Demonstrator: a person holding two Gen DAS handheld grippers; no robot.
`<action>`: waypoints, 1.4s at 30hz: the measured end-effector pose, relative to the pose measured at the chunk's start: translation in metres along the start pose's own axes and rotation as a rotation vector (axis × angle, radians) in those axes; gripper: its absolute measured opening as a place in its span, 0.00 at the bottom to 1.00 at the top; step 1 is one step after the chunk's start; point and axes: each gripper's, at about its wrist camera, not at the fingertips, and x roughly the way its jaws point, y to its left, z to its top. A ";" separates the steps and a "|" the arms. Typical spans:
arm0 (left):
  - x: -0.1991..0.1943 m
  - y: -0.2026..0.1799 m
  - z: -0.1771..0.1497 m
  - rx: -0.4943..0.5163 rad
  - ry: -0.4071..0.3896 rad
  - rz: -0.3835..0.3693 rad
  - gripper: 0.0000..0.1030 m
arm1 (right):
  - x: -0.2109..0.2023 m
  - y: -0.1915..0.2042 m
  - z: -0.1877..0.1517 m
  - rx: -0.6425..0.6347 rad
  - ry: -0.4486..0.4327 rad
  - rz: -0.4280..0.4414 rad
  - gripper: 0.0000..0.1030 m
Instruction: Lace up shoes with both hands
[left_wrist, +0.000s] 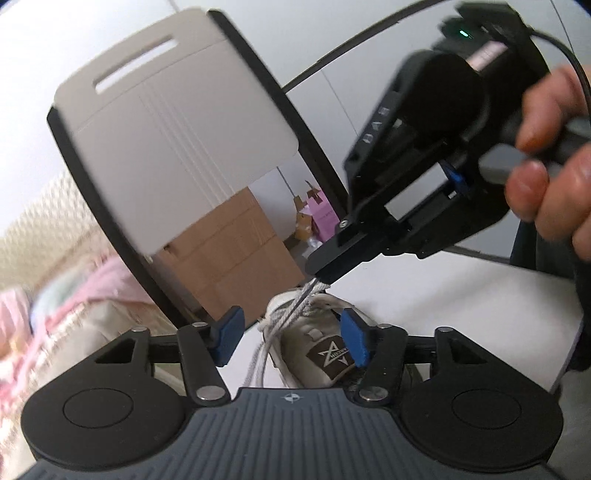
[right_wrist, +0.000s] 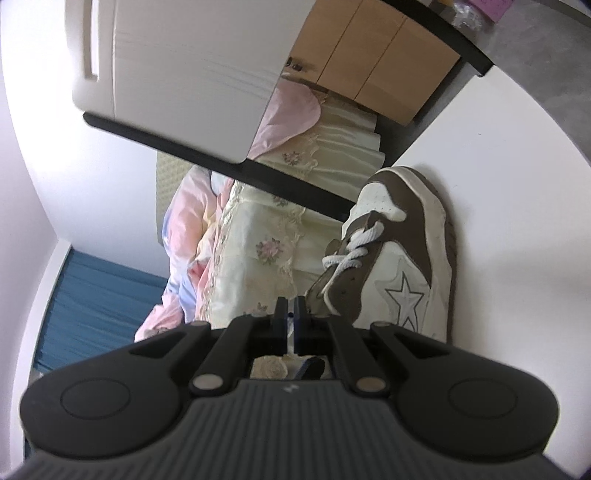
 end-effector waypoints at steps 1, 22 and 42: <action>-0.001 -0.002 0.000 0.014 -0.005 0.003 0.53 | 0.001 0.002 -0.001 -0.013 0.005 0.002 0.04; 0.001 -0.020 -0.009 0.171 -0.028 0.074 0.07 | 0.014 0.015 -0.010 -0.092 0.080 -0.001 0.04; 0.016 0.022 -0.004 0.122 0.022 0.093 0.04 | 0.018 0.047 -0.022 -0.431 -0.058 -0.314 0.33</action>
